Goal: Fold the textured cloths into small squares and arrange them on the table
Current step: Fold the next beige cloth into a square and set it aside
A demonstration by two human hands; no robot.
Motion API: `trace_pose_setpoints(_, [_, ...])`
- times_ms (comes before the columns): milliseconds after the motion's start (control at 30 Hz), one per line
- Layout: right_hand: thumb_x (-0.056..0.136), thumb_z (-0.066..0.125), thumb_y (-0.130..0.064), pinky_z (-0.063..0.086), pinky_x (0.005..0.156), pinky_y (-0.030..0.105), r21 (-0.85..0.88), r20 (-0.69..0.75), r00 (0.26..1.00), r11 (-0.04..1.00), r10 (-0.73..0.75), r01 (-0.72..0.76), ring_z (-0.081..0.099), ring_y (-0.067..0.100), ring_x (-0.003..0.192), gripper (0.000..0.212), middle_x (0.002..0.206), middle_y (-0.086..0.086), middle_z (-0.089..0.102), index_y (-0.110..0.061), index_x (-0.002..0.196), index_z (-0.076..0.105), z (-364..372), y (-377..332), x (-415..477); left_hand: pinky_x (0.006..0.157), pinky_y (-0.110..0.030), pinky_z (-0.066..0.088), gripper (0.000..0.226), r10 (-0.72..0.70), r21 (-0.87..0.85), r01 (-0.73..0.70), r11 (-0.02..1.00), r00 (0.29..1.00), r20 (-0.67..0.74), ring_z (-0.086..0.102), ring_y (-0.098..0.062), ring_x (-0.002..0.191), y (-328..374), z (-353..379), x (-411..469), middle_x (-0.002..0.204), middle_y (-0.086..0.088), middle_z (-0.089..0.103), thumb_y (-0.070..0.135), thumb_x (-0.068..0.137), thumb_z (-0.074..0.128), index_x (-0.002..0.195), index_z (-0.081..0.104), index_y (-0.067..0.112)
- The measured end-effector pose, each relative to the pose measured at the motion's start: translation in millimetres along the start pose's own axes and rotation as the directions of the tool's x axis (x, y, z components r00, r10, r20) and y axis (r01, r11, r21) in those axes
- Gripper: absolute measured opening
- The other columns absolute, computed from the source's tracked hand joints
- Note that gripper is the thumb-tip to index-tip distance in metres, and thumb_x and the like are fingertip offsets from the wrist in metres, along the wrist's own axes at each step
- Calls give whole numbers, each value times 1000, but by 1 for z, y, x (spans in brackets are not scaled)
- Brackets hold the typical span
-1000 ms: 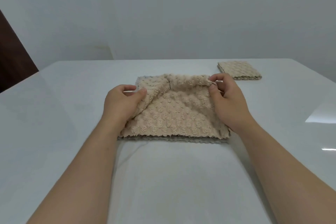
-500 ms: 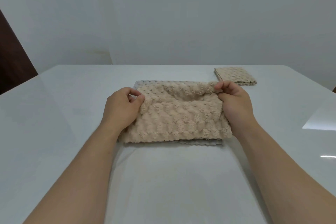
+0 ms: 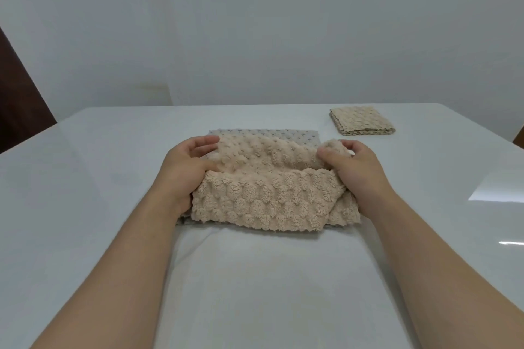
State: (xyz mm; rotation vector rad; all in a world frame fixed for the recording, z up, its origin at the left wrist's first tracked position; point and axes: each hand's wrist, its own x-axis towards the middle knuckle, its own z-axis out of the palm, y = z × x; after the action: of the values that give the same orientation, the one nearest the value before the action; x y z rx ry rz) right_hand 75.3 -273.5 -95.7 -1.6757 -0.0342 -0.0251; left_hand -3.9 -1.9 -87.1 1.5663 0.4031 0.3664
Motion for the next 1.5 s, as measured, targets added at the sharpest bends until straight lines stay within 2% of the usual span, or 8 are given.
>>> trace_pose_setpoints(333, [89,69,-21,59,85,45,-60,-24,999,998,-37,36,73,26,86,7,90,5,78,-19,91,75,1,2,3,69,-38,56,61,-69,-96,64,993,996,-58,69,-28,74,6,6,-3,94,-15,76,-13,79,47,119,71,25])
trace_pose_setpoints(567, [90,49,11,52,66,31,142,-23,997,987,-71,74,64,18,68,44,81,1,71,-26,82,72,2,-7,-2,68,-33,57,17,-29,-235,40,971,998,52,74,-22,77,16,10,-17,89,-8,78,21,91,63,92,79,15])
trace_pose_setpoints(700, [85,46,5,29,44,27,117,-39,999,992,-32,37,35,18,44,42,61,4,56,-24,76,74,-2,-7,-1,51,-20,52,29,120,-198,-113,974,993,24,71,-12,56,17,14,-23,65,-1,74,30,94,67,98,75,2])
trace_pose_setpoints(867, [80,57,6,52,64,29,314,-40,998,948,-47,57,62,22,76,23,79,7,66,-15,75,65,-2,-10,0,84,-44,59,44,160,-274,-153,949,987,1,74,-34,89,18,13,-23,88,-19,77,45,78,77,84,79,1])
trace_pose_setpoints(1133, [76,55,3,43,74,35,290,-103,994,955,-32,61,55,21,79,22,79,3,62,-14,86,64,-1,-2,9,83,-39,56,10,188,-122,-190,974,982,-28,66,-23,87,8,10,-12,89,-10,70,6,83,78,77,76,14])
trace_pose_setpoints(1267, [85,53,4,50,66,34,72,-131,991,997,-17,27,63,19,74,26,81,-2,68,-14,92,69,0,4,10,87,-30,56,41,202,108,-194,975,977,-74,64,-13,100,1,8,-9,113,0,66,-9,75,75,96,76,26])
trace_pose_setpoints(1400, [87,48,-3,51,58,30,-91,-139,989,995,-46,33,64,14,61,29,78,-1,72,-18,91,72,0,5,8,71,-11,46,38,294,374,-237,897,950,-103,60,15,82,-1,10,-10,108,16,64,-2,79,72,96,74,32])
trace_pose_setpoints(1500, [80,48,-18,52,69,40,-110,-187,981,993,-59,39,65,26,76,22,79,-1,71,-12,82,69,-2,3,10,71,-20,43,27,342,555,-211,804,929,-142,62,-3,90,-6,7,-4,106,7,65,14,78,74,96,73,34])
